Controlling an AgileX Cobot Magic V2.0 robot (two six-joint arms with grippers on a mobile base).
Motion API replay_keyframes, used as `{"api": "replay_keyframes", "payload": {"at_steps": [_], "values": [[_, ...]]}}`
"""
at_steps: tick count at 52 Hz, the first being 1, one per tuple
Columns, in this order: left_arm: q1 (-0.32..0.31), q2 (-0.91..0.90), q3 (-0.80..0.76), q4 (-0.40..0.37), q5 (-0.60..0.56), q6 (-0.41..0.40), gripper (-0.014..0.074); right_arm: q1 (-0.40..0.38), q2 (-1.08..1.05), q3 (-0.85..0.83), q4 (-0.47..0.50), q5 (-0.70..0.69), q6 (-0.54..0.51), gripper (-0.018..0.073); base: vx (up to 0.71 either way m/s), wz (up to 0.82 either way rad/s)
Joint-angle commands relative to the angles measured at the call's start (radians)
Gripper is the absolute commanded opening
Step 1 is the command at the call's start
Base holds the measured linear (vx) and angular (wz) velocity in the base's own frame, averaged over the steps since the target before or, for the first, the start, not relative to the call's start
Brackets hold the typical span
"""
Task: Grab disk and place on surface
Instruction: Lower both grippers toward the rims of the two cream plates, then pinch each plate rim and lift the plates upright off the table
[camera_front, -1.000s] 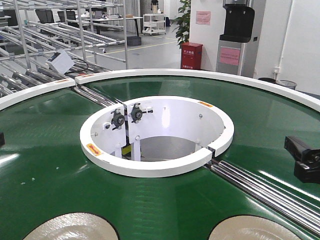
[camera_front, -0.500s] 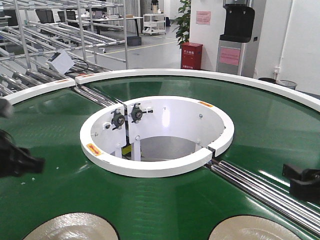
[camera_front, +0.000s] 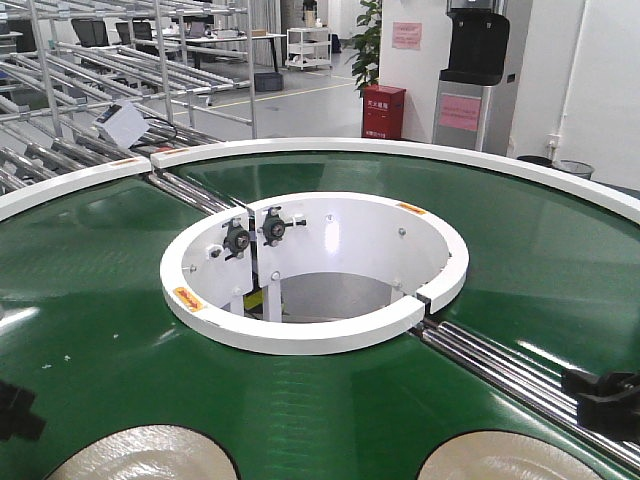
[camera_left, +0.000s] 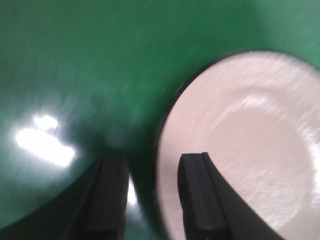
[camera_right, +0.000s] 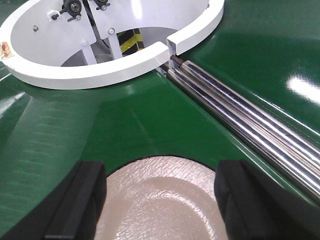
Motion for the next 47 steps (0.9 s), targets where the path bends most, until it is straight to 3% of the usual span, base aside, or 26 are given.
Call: {"api": "replay_keyframes", "payload": {"at_steps": [1,30,47], "values": [[0.015,-0.005,-0.031,-0.101,0.039,0.071,0.0371,-0.002,-0.013,-0.036,0.001,-0.066,-0.008,0.0504,0.0,0.0],[-0.001,0.15,-0.031,-0.19,0.114,0.197,0.0371,-0.002,-0.013,-0.036,0.0,-0.057,-0.008,0.0504,0.0,0.0],[-0.102,0.237,-0.031,-0.223,0.23,0.225,0.0368,-0.002,-0.013,-0.036,-0.002,-0.058,-0.008,0.0504,0.0,0.0]]}}
